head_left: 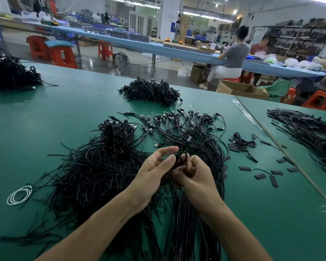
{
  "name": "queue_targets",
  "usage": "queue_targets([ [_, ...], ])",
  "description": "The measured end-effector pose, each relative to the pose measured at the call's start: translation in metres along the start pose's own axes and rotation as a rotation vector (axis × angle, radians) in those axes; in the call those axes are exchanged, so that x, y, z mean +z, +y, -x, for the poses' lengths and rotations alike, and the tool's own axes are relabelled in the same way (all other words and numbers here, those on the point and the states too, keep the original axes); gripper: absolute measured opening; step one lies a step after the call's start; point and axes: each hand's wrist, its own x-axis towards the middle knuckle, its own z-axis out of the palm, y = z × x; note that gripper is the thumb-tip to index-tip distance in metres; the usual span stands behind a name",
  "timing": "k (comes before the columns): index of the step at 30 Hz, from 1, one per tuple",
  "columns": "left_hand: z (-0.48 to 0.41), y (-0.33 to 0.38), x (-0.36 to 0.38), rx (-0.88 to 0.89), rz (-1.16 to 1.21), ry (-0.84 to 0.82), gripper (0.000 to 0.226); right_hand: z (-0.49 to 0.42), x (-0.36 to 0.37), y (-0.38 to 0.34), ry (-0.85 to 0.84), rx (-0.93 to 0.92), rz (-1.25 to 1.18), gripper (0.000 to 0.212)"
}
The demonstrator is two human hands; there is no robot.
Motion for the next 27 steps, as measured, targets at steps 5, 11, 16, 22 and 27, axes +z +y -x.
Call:
queue_targets([
  [5, 0.003, 0.002, -0.001, 0.09, -0.104, -0.046, 0.041, -0.001, -0.004, -0.004, 0.054, 0.015, -0.005, 0.032],
  [11, 0.008, -0.009, -0.002, 0.24, -0.639, 0.12, 0.009, 0.0, -0.01, 0.002, 0.093, 0.024, 0.003, 0.033],
  [16, 0.01, -0.011, -0.006, 0.388, -0.859, 0.185, 0.038, -0.002, -0.016, 0.001, 0.147, -0.089, 0.083, 0.036],
  [22, 0.008, -0.016, -0.002, 0.168, -0.666, 0.14, 0.025, -0.001, -0.009, -0.005, 0.159, -0.235, 0.261, 0.042],
  [27, 0.005, -0.01, -0.004, -0.022, -0.201, 0.112, 0.008, 0.007, -0.001, -0.002, 0.095, -0.2, 0.279, 0.043],
])
